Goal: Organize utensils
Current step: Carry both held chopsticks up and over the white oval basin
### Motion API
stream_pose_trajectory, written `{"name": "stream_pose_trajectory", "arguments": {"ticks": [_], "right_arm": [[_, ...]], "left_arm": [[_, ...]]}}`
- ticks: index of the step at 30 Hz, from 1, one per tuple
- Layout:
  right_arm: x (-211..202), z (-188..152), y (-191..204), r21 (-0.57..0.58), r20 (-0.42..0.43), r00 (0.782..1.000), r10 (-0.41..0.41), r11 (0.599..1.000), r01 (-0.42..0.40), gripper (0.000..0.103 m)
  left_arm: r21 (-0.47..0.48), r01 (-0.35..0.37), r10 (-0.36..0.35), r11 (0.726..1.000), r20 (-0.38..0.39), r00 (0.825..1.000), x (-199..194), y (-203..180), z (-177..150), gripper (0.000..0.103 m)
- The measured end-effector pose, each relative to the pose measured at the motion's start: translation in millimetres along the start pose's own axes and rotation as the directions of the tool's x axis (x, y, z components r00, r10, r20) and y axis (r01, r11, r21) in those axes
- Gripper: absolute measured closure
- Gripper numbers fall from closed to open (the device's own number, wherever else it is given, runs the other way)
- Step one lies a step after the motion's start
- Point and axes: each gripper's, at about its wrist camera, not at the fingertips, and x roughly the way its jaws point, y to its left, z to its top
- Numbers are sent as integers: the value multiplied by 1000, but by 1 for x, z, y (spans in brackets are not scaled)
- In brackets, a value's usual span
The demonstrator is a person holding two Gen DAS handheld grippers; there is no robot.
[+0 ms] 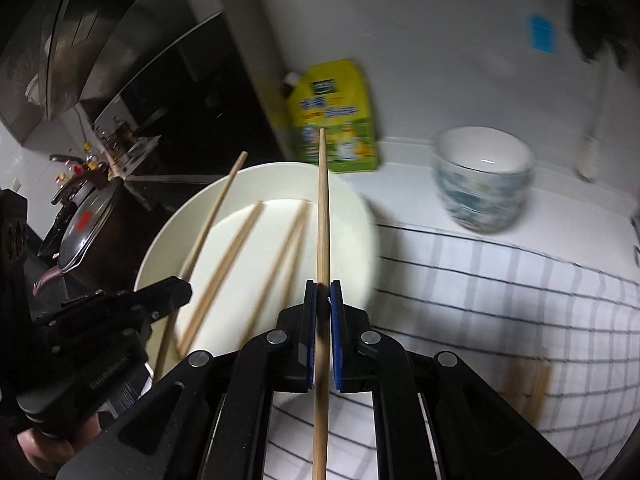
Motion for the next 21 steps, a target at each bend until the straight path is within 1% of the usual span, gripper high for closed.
{"name": "stream_pose_trajectory", "arguments": {"ticks": [4,8,14,21], "right_arm": [[26,8,22,-5,-26,1000,10,1000,-10,97],[51,10,37,-9,-61,998,-2,1000,2,97],[78,12,46,-1,-105,994,-15,1000,15,97],[91,12,45,18,-134,990,-34,999,37,96]], "left_arm": [[4,-13,13,1000,-7,1000,13,20,6,96],[8,-12,12,1000,-27,1000,27,34,9,96],[24,-11,12,1000,-56,998,45,43,9,96],[43,-21,25,999,-85,996,63,48,13,96]]}}
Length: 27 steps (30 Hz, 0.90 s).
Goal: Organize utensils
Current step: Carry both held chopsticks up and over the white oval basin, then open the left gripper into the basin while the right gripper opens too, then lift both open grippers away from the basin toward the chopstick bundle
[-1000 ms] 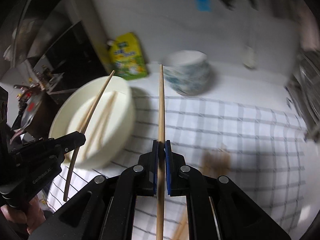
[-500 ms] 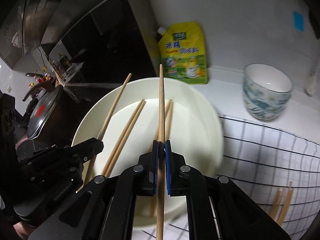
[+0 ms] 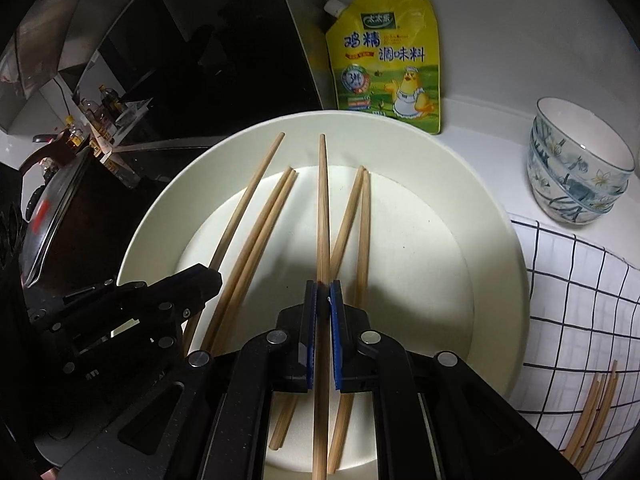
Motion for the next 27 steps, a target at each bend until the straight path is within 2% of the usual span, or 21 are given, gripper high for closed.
{"name": "stream_pose_trajectory", "arguments": {"ticks": [2,3,5,6,8,9,17,24,27], "right_arm": [[-2,0,-2,7,8,1000,-13,1000,13,96],[-5,-1,-2,11,14,1000,-11,1000,11,93],[-10,-1,-4,15,30,999,-19,1000,19,82],[-14,-2,-4,14,40,999,-28,1000,27,82],[-21,-4,-6,24,55,998,-28,999,27,82],[-24,-5,-7,28,60,998,-29,999,27,82],[-49,-21,-16,63,80,996,-34,998,29,77],[-75,-38,-23,83,102,994,-45,996,37,73],[-86,-45,-28,89,106,993,-48,995,38,69]], "left_arm": [[-10,0,0,1000,-7,1000,1,3,0,95],[-19,-2,2,1000,-10,1000,1,5,0,94],[-28,-14,13,1000,-9,1000,-2,7,-1,79],[-32,-18,18,999,-5,1000,-4,8,-1,73],[-46,-25,26,999,11,1000,-9,12,-3,46],[-56,-28,29,998,24,999,-13,15,-4,43],[-68,-40,43,997,33,999,-30,18,-15,39],[-67,-28,31,997,42,999,-48,8,-27,35],[-66,-48,51,997,54,997,-55,2,-30,34]]}}
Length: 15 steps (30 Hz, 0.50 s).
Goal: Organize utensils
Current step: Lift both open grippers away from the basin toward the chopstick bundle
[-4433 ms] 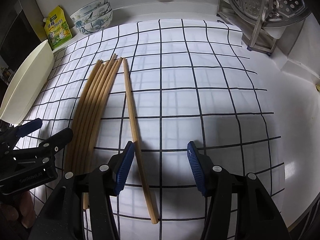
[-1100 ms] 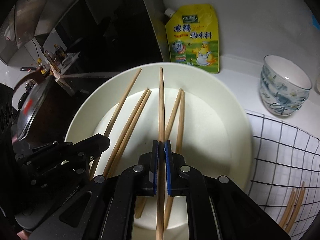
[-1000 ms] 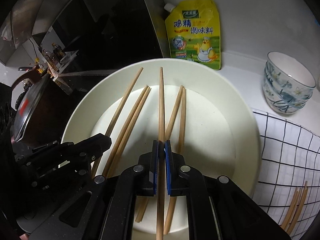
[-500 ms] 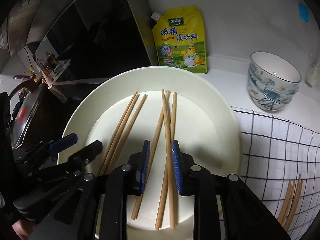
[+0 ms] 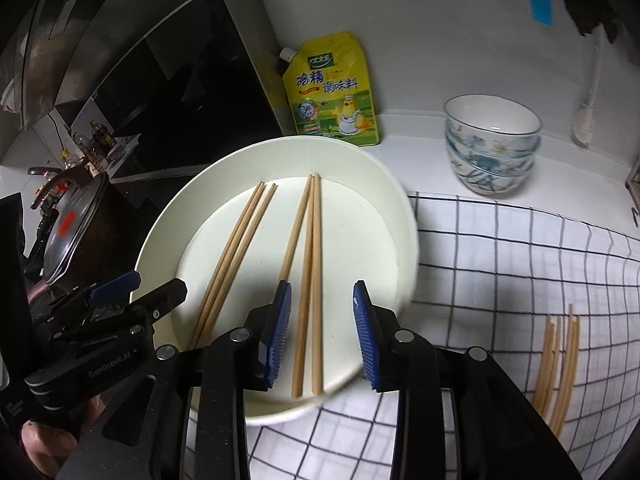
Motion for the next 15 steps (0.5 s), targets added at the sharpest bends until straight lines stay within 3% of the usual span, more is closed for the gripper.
{"name": "stream_pose_trajectory", "arguments": {"ticks": [15], "right_arm": [[-54,-27,-38,-4,21,999,-36,999,36,65]], "left_arm": [[5,32,-33,999,32,999,-37,-43,-12,27]]}}
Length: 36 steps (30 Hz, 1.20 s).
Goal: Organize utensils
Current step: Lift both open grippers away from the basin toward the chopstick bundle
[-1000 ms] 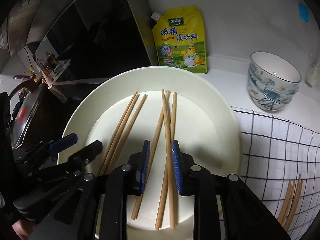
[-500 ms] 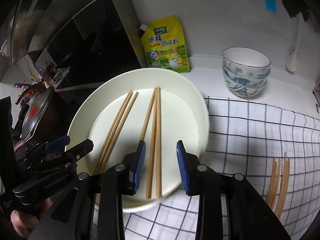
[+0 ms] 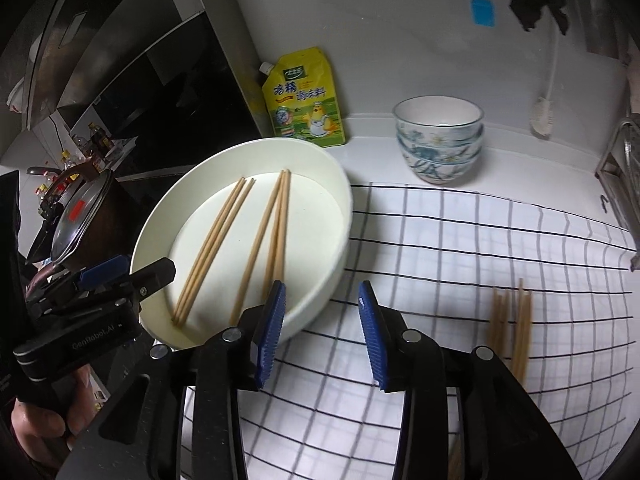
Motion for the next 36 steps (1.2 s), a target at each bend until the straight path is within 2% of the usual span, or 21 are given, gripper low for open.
{"name": "stream_pose_trajectory", "arguments": {"ticks": [12,19,23,28,36], "right_arm": [[-38,-31,-65,44,-1,998,-70,997,70,61],[-48,-57,-115,101,-39,992,-122,987,126,60],[-43,-77,-140,112,-71,984,-164,979,171,59],[-31,-101,-162,143,-124,977,-173,971,190,59],[-9,-127,-173,144,-182,968,-172,969,199,59]], "left_arm": [[38,47,-47,998,-6,999,-13,-63,-18,21],[79,99,-97,992,-27,995,-12,-106,-31,21],[100,123,-119,987,-46,992,-8,-129,-41,20],[123,136,-128,983,-75,989,3,-152,-57,18],[165,143,-122,976,-132,984,21,-174,-83,18]]}}
